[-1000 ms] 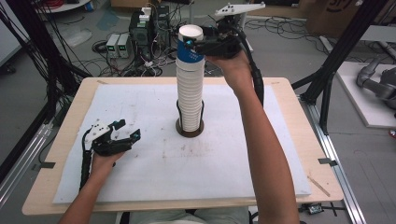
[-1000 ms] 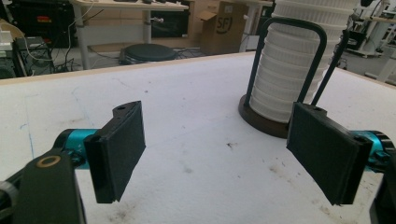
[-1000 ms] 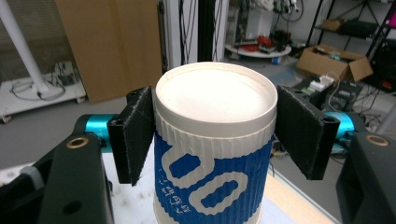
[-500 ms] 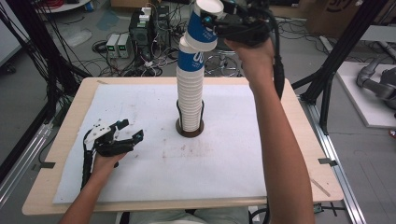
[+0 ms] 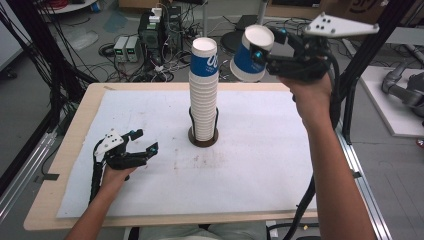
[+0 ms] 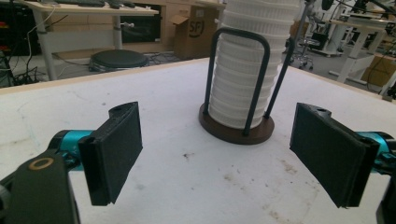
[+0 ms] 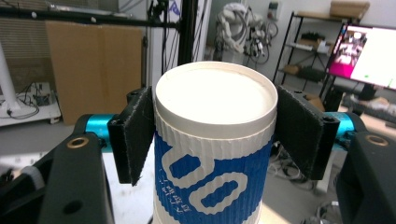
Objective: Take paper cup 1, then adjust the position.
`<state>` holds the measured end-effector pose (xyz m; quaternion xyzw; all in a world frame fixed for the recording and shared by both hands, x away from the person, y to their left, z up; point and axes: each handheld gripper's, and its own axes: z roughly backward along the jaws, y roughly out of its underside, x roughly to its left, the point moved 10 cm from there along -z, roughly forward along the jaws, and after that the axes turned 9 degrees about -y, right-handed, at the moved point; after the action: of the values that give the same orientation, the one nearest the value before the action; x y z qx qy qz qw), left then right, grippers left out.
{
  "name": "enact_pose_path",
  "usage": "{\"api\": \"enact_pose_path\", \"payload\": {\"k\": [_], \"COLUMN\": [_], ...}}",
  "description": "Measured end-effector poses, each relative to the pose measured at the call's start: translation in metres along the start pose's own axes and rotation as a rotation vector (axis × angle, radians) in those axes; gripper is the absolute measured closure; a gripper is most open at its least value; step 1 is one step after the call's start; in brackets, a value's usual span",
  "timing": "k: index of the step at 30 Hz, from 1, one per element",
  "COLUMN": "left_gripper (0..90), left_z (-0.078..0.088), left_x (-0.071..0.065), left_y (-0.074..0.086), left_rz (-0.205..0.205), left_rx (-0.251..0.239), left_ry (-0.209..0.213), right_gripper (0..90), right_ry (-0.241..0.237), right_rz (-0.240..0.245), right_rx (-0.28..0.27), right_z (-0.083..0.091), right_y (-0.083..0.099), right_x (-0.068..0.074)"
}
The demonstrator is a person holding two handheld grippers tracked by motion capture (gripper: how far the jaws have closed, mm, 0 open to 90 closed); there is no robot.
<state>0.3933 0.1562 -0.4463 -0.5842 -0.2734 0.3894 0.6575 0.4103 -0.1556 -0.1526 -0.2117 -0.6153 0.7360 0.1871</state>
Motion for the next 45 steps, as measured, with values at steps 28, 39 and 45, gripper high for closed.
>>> {"api": "enact_pose_path", "payload": {"k": [28,39,45], "left_gripper": [16.7,16.6,16.6], "left_z": [-0.004,-0.005,-0.008], "left_x": [-0.038,-0.049,-0.061], "left_y": [-0.005,-0.008,-0.008], "left_rz": [-0.027,-0.042,-0.06], "left_rx": [-0.008,-0.019,-0.01], "left_ry": [0.119,0.16,0.199], "right_gripper": [31.9,31.9,31.9], "right_ry": [-0.118,-0.15,-0.159], "right_rz": [-0.163,-0.138,-0.137], "right_rx": [0.094,0.119,0.136], "right_z": [-0.009,-0.012,-0.015], "right_y": [0.21,0.216,0.219], "right_x": [0.039,0.053,0.058]}}
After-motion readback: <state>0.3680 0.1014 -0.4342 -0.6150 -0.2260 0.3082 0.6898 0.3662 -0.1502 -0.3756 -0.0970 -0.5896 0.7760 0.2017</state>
